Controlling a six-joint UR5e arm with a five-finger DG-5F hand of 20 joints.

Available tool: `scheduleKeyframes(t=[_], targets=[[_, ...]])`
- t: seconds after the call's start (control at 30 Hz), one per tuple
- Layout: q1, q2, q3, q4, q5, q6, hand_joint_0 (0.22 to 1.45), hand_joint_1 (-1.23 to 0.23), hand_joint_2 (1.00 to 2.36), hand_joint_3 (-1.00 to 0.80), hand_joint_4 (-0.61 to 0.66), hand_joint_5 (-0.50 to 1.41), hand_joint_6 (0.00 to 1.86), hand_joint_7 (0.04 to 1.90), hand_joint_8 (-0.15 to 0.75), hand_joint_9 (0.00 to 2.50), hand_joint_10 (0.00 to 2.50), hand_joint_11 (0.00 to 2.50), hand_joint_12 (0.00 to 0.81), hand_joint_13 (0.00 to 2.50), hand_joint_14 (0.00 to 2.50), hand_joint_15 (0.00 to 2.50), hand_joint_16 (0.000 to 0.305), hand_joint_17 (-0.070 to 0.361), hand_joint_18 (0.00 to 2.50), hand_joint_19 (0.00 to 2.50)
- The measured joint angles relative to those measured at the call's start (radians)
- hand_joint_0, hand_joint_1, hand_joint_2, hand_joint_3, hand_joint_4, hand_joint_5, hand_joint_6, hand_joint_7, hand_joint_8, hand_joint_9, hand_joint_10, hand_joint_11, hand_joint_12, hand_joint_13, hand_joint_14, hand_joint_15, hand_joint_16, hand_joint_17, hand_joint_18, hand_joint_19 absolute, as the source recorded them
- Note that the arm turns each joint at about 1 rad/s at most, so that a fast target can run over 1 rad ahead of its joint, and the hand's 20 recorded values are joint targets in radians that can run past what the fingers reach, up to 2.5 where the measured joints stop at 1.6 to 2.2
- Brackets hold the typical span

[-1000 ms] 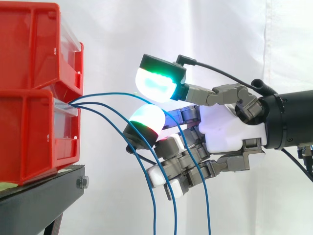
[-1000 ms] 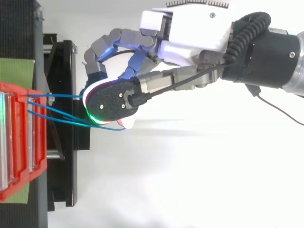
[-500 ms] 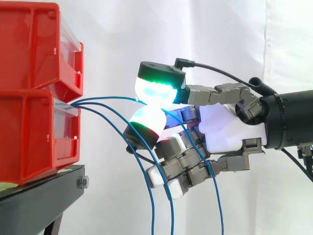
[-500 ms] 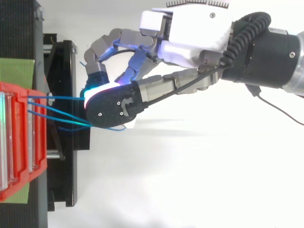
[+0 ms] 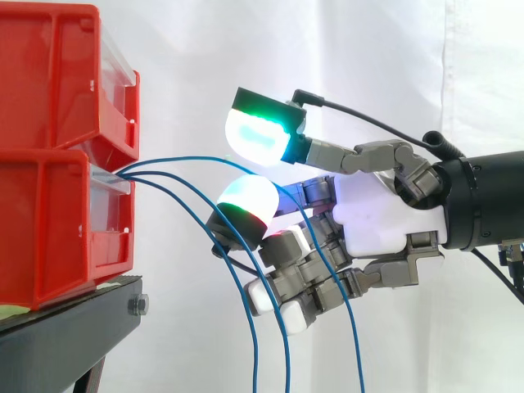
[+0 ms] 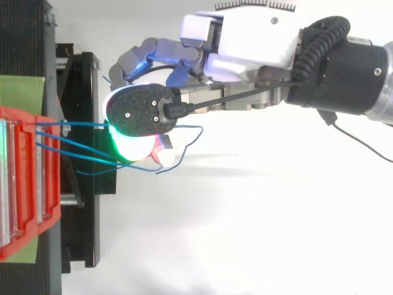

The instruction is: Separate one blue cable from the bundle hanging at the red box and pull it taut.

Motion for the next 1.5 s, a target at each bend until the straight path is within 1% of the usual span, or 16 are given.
scheduleKeyframes(t=[0.07,0.1,0.17,0.2,0.27,0.4,0.47,0.6,0.63,0.67,0.7,0.8,0.87,1.03,1.23,1.5], targets=[[0.000,0.000,0.000,-0.001,0.000,0.000,0.59,-0.48,1.02,-0.25,0.14,-0.18,0.89,1.26,0.309,1.09,0.03,1.04,0.351,0.85,0.02,0.63,0.047,0.106,0.70,0.69],[0.000,0.000,0.000,-0.002,0.000,0.000,0.58,-0.53,1.02,-0.21,0.15,-0.19,0.89,1.26,0.311,1.08,0.02,1.06,0.352,0.85,0.02,0.63,0.047,0.107,0.70,0.68],[0.000,0.000,0.000,-0.002,0.000,0.000,0.58,-0.57,1.02,-0.18,0.15,-0.19,0.90,1.26,0.315,1.06,0.02,1.07,0.352,0.85,0.02,0.63,0.048,0.108,0.70,0.68],[0.000,0.000,0.000,-0.003,0.000,0.000,0.58,-0.63,1.02,-0.15,0.15,-0.20,0.90,1.26,0.314,1.06,0.02,1.09,0.352,0.85,0.02,0.64,0.048,0.108,0.70,0.68],[0.001,0.000,0.000,-0.004,0.000,0.000,0.59,-0.65,1.02,-0.14,0.16,-0.21,0.91,1.25,0.313,1.05,0.02,1.08,0.351,0.85,0.02,0.64,0.048,0.109,0.70,0.68],[0.001,0.000,0.000,-0.004,0.000,0.000,0.60,-0.67,1.02,-0.18,0.16,-0.21,0.92,1.25,0.310,1.02,0.02,1.08,0.344,0.84,0.02,0.63,0.048,0.108,0.70,0.67],[0.001,0.000,0.000,-0.004,0.000,0.000,0.61,-0.68,1.02,-0.18,0.15,-0.21,0.92,1.27,0.309,1.02,0.02,1.09,0.343,0.84,0.02,0.63,0.047,0.107,0.70,0.67],[0.001,0.000,0.000,-0.004,0.000,0.000,0.66,-0.70,1.02,-0.23,0.10,-0.22,0.93,1.30,0.296,1.01,0.02,1.10,0.339,0.85,0.02,0.63,0.047,0.107,0.70,0.65],[0.001,0.000,0.000,-0.004,0.000,0.000,0.66,-0.70,1.02,-0.24,0.10,-0.22,0.93,1.30,0.298,1.01,0.02,1.11,0.338,0.85,0.02,0.62,0.047,0.107,0.70,0.65],[0.001,0.000,0.000,-0.005,0.000,0.001,0.68,-0.70,1.01,-0.32,0.09,-0.22,0.94,1.25,0.288,1.00,0.02,1.11,0.335,0.85,0.02,0.63,0.047,0.106,0.70,0.65],[0.001,0.000,0.000,-0.006,0.001,0.001,0.70,-0.70,1.01,-0.40,0.07,-0.22,0.94,1.24,0.285,1.02,0.02,1.11,0.330,0.85,0.02,0.63,0.047,0.105,0.71,0.64],[0.001,0.000,0.000,-0.015,0.001,0.005,0.71,-0.72,1.00,-0.50,0.04,-0.22,0.95,1.22,0.275,1.04,0.02,1.12,0.326,0.85,0.02,0.62,0.046,0.104,0.71,0.64],[0.001,0.000,0.000,-0.021,0.000,0.006,0.72,-0.72,1.00,-0.50,0.04,-0.22,0.95,1.20,0.271,1.04,0.02,1.13,0.322,0.86,0.02,0.62,0.046,0.103,0.71,0.64],[0.001,0.000,0.000,-0.027,0.000,0.009,0.71,-0.71,1.00,-0.50,0.03,-0.22,0.94,1.23,0.264,1.05,0.02,1.13,0.315,0.86,0.02,0.62,0.045,0.101,0.71,0.63],[0.001,0.000,0.000,-0.028,0.000,0.011,0.68,-0.66,1.00,-0.50,0.07,-0.21,0.94,1.28,0.274,1.09,0.02,1.14,0.322,0.89,0.02,0.62,0.045,0.101,0.73,0.64],[0.002,0.000,0.000,-0.035,0.001,0.020,0.60,-0.58,1.00,-0.50,0.09,-0.20,0.95,1.21,0.284,1.13,0.02,1.16,0.324,0.92,0.02,0.63,0.045,0.101,0.74,0.65]])
